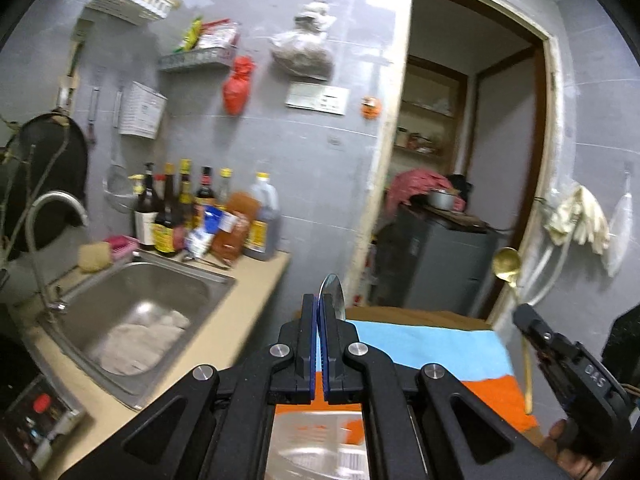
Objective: Organize utensils
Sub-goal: 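Carry the gold spoon to the white caddy and open the right gripper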
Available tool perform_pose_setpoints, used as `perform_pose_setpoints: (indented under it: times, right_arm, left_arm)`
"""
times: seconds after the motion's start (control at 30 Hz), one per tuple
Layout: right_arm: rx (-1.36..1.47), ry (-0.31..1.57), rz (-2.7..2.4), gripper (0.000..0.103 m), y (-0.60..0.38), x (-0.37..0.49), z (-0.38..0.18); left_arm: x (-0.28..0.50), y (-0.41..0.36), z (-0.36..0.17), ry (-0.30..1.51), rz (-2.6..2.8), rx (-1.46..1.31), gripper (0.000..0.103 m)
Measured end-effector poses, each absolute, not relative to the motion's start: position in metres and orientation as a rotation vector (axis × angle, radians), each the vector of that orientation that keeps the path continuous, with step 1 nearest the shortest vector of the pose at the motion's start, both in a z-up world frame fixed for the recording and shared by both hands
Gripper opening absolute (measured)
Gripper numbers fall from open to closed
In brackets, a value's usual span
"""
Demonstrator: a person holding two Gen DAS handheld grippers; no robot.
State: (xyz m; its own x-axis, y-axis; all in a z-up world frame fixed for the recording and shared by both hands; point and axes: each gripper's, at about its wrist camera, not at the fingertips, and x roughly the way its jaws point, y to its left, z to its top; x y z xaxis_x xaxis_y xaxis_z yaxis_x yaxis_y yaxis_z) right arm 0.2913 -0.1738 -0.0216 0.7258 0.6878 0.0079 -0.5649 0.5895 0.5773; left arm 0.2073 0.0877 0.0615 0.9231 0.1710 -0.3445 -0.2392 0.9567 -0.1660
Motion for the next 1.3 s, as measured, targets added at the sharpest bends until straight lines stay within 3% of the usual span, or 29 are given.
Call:
perform_pose_setpoints:
  times: [0.47, 1.3]
  right_arm:
    - [0.524, 0.226, 0.701, 0.002, -0.13, 0.296, -0.078]
    - [0.355, 0.22, 0.676, 0.002, -0.138, 0.284, -0.092]
  left_arm:
    - [0.225, 0.11, 0.006, 0.351, 0.268, -0.145, 0.002]
    - [0.23, 0.097, -0.028, 0.416, 0.2, -0.138, 0.003]
